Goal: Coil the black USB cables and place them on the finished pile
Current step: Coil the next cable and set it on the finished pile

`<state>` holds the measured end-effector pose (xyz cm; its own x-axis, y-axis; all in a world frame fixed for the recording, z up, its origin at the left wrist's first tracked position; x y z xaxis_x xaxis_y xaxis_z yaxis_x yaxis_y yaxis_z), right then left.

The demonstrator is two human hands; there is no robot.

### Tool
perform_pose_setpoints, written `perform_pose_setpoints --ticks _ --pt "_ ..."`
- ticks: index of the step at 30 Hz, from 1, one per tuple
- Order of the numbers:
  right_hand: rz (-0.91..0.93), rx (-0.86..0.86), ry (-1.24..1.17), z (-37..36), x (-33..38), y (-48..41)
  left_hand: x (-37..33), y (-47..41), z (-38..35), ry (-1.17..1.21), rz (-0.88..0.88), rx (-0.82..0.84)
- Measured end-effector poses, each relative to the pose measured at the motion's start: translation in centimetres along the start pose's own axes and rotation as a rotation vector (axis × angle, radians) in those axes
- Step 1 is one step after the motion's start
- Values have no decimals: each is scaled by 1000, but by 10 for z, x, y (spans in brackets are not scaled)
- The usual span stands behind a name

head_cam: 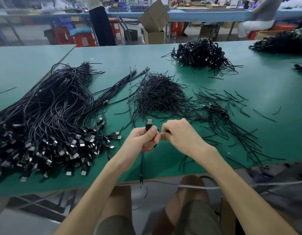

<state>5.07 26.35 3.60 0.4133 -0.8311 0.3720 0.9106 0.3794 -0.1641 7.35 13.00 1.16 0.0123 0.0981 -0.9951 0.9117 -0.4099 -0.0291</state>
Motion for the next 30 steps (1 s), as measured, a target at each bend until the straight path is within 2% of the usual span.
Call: perform_pose_setpoints --ticks 4,8,13,16,22,26,30 --pt "-59 45 -29 -10 0 5 6 1 1 -14 33 -31" --pt "-100 43 -29 -20 -7 7 11 1 5 152 44 -64" --pt "-120 -63 -134 -23 -8 13 10 0 13 364 -17 -119" --pt "-109 -81 -191 -20 3 16 9 -2 14 402 -77 -129" --pt "-98 -63 -151 -17 19 21 11 -5 12 419 -136 -119" --pt "-60 -127 -303 -15 30 21 11 -5 0 445 -131 -31" --pt "-8 -162 -606 -9 35 22 3 -3 -8 497 -175 57"
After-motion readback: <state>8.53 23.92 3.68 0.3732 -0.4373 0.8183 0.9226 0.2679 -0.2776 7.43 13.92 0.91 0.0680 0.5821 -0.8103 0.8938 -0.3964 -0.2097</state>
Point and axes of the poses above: each hand's wrist, its own y-axis away from the middle knuckle, its own z-axis out of the back of the hand, x = y × z, the point moved 6 cm from there along -y, towards the middle knuckle, and after that the axes turned 2 degrees about -y, right-handed, at the moved point
